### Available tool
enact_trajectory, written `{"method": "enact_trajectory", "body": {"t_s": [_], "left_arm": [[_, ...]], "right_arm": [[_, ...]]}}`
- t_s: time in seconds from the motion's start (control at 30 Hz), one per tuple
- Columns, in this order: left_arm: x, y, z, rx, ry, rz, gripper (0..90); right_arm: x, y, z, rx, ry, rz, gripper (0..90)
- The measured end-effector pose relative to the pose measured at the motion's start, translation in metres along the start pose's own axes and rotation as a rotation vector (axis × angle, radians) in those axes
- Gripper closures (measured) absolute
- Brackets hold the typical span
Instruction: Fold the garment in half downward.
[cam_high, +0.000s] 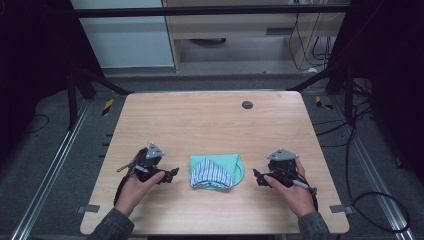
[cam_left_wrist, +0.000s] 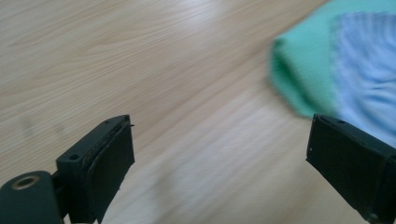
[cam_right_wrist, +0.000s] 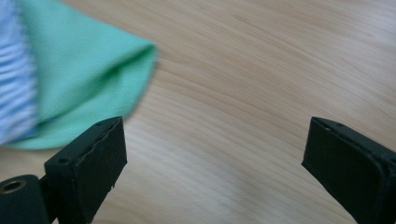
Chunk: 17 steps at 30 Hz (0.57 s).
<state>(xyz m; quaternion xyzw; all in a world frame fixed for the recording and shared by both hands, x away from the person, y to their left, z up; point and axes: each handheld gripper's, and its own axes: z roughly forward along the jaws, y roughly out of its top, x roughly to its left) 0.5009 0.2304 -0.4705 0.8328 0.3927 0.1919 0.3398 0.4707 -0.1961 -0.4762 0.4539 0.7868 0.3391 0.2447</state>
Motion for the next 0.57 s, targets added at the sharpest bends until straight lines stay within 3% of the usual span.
{"method": "enact_trajectory", "body": {"t_s": [0.03, 0.07, 0.1, 0.13, 0.17, 0.2, 0.3, 0.4, 0.43, 0.5, 0.57], "left_arm": [[0.0, 0.0, 0.0, 0.0, 0.0, 0.0, 7.0], [0.014, -0.006, 0.004, 0.012, 0.013, -0.032, 7.4], [0.014, -0.006, 0.004, 0.012, 0.013, -0.032, 8.8], [0.024, -0.011, 0.007, 0.016, 0.031, -0.056, 9.5], [0.024, -0.011, 0.007, 0.016, 0.031, -0.056, 9.5], [0.03, -0.014, 0.01, 0.014, 0.057, -0.074, 9.5], [0.037, -0.017, 0.016, 0.03, 0.093, -0.064, 8.9], [0.04, -0.022, 0.024, 0.031, 0.094, -0.075, 7.6], [0.04, -0.023, 0.026, 0.03, 0.092, -0.082, 7.5], [0.043, -0.028, 0.028, 0.0, 0.075, -0.117, 4.3], [0.044, -0.028, 0.028, 0.0, 0.077, -0.118, 3.9]], "right_arm": [[-0.005, -0.002, 0.003, 0.003, -0.02, 0.019, 6.4], [-0.009, -0.004, 0.006, 0.004, -0.036, 0.031, 6.5], [-0.009, -0.004, 0.006, 0.004, -0.036, 0.031, 6.5], [-0.017, -0.008, 0.012, 0.014, -0.056, 0.066, 6.9], [-0.017, -0.008, 0.012, 0.014, -0.056, 0.066, 6.9], [-0.022, -0.01, 0.018, 0.02, -0.073, 0.101, 7.5], [-0.026, -0.01, 0.026, 0.025, -0.075, 0.143, 9.2], [-0.028, -0.011, 0.037, 0.049, -0.092, 0.178, 8.8], [-0.028, -0.012, 0.043, 0.05, -0.105, 0.197, 4.2], [-0.028, -0.012, 0.044, 0.05, -0.105, 0.193, 3.0], [-0.027, -0.012, 0.045, 0.051, -0.109, 0.196, 2.6]]}}
